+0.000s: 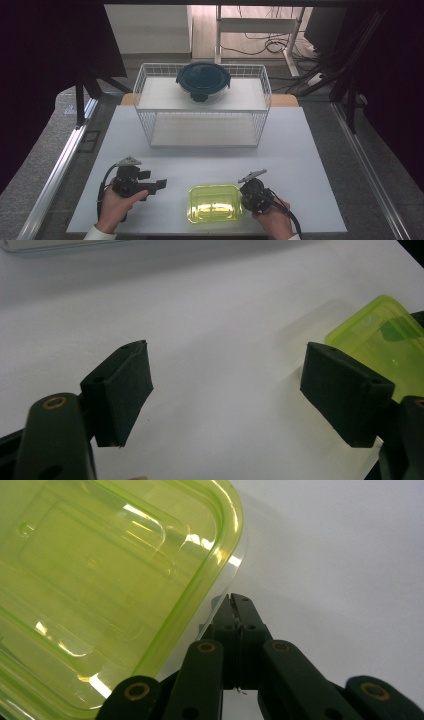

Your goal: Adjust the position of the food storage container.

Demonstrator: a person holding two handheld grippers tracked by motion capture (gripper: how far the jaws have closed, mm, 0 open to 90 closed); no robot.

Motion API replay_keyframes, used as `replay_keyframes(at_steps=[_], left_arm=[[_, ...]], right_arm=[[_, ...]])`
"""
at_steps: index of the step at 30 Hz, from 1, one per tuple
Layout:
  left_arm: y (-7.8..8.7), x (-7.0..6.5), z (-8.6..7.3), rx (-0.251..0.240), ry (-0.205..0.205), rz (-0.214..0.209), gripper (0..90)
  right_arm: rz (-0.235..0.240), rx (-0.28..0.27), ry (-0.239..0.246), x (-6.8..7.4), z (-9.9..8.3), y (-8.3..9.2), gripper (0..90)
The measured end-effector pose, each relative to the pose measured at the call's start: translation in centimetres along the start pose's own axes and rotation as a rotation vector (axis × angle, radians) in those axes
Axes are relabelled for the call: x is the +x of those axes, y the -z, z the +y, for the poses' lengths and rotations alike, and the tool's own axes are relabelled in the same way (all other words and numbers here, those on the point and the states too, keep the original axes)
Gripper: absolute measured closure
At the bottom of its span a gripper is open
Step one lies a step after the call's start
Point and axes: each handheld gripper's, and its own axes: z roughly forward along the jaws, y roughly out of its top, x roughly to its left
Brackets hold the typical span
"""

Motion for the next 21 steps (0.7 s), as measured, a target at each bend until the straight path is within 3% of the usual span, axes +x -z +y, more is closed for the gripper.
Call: replay_keyframes(at_steps=[7,10,16,21], left_arm=[[0.0,0.0,0.0,0.001,0.0,0.0,19.6],[0.0,0.0,-0.1,-0.003,0.001,0.0,19.6],[0.1,-0.5,-0.1,-0.012,-0.002,-0.011,19.6],[-0.1,-1.2,0.0,-0.019,-0.007,-0.033,19.7]], right_arm=[[0.003,0.0,0.002,0.1,0.0,-0.1,88.4],[-0.008,-0.008,-0.006,-0.5,-0.2,0.3,88.4],[-0.032,-0.108,-0.068,-3.0,-1.0,2.6,88.4],[0.013,-0.205,-0.113,-4.6,-1.7,4.1,88.1]])
